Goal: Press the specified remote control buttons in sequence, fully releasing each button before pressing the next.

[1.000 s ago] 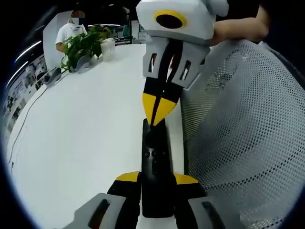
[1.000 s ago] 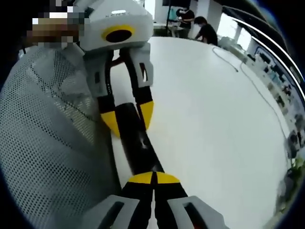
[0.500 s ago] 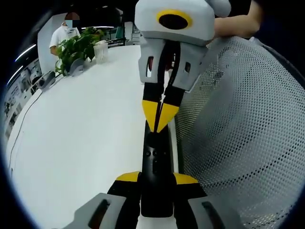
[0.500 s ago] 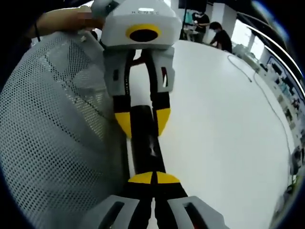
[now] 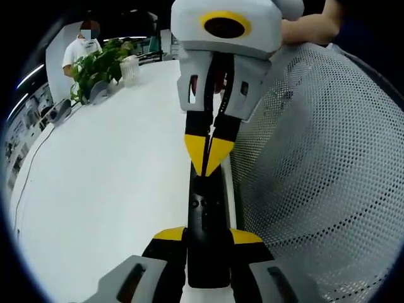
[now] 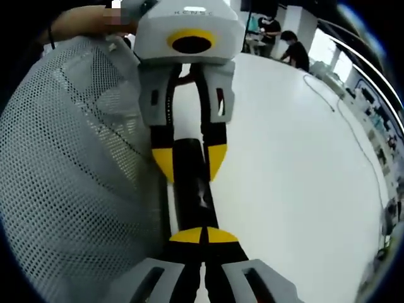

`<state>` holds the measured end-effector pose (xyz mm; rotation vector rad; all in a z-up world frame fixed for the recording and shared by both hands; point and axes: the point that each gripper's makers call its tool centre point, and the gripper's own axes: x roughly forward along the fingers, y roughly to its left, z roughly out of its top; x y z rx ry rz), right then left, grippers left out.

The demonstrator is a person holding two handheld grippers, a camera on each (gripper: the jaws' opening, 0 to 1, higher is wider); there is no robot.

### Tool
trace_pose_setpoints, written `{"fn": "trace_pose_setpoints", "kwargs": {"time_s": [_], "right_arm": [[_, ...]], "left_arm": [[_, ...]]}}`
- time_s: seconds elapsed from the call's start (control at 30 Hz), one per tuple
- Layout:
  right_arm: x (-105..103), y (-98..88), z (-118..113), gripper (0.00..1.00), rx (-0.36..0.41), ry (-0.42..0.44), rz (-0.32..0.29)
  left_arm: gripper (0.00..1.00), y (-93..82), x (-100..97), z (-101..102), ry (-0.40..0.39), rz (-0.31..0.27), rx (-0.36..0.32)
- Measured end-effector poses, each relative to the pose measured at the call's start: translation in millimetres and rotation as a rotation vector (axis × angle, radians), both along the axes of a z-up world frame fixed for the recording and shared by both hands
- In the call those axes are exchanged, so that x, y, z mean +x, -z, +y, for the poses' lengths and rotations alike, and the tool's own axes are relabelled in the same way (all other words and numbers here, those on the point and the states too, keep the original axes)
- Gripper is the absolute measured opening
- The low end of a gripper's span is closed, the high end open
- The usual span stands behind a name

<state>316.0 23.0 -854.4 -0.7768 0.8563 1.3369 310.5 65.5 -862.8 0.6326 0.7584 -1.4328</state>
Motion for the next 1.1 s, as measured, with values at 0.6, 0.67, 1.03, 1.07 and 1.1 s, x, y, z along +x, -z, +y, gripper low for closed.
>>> {"fn": "trace_pose_setpoints", "kwargs": {"time_s": [0.6,0.67,1.03,1.07,1.1], "right_arm": [[-4,1.0,3,0.05,0.009,-0.009,0.007],[-4,1.2,3,0.05,-0.008,-0.034,-0.012],[-4,2.7,4,0.05,-0.08,-0.04,-0.021],[-4,2.3,4,0.05,-0.071,-0.03,-0.025],[-4,1.8,3,0.05,-0.051,-0.02,-0.033]], "left_arm": [[0.25,-0.1,-0.3,1,0.001,-0.006,-0.003],[0.25,-0.1,-0.4,1,0.003,-0.008,-0.003],[0.25,0.1,-0.6,0,0.017,-0.022,0.015],[0.25,0.1,-0.7,0,0.018,-0.022,0.014],[0.25,0.4,-0.8,0,0.023,-0.027,0.013]]}}
